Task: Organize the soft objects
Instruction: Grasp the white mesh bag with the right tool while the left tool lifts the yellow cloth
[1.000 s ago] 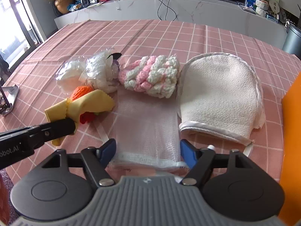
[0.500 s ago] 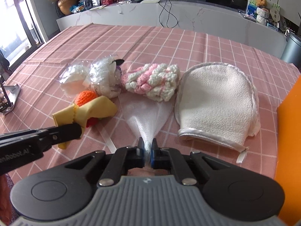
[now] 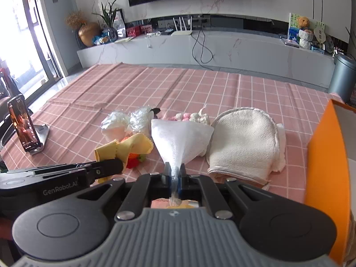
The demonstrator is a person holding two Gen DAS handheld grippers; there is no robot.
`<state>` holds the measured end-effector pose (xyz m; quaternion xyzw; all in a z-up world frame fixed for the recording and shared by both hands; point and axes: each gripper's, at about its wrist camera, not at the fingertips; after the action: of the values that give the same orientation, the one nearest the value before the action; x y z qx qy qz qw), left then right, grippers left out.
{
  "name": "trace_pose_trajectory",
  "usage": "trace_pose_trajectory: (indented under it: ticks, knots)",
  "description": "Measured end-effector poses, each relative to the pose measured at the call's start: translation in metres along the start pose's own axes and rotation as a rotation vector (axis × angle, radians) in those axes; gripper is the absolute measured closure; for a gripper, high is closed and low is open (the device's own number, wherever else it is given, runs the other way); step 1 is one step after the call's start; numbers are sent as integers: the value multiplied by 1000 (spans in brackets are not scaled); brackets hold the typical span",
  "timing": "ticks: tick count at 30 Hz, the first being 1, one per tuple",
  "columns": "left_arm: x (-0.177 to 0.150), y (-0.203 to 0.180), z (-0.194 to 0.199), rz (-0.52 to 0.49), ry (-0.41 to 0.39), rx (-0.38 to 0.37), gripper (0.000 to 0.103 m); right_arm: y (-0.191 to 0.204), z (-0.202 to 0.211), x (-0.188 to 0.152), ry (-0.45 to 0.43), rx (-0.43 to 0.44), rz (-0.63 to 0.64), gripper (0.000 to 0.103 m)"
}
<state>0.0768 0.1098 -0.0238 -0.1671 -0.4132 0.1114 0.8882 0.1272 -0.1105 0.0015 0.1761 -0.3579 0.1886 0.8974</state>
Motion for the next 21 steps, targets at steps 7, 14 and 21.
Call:
trace_pose_trajectory:
  ticks: [7,14,21]
  knots:
    - [2,-24,21,-48,-42,-19,96,-11,39,-8,-69,-2,-37,101]
    - [1,-50,39,-97,-74,-48,96,-24,75,-20,-129,-14,-67,101]
    - [0,-79,45,-161,-89,-92,96,-41,109,-34,-183,-41,-92,101]
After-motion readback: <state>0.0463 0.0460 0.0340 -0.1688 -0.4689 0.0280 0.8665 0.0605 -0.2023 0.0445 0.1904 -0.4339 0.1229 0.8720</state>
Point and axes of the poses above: each gripper's, at about its wrist camera, not at the fingertips, and z roughly against the way its jaws point, y to its left, x to its top, and after that the axes turned 1 degree about y, right-handed
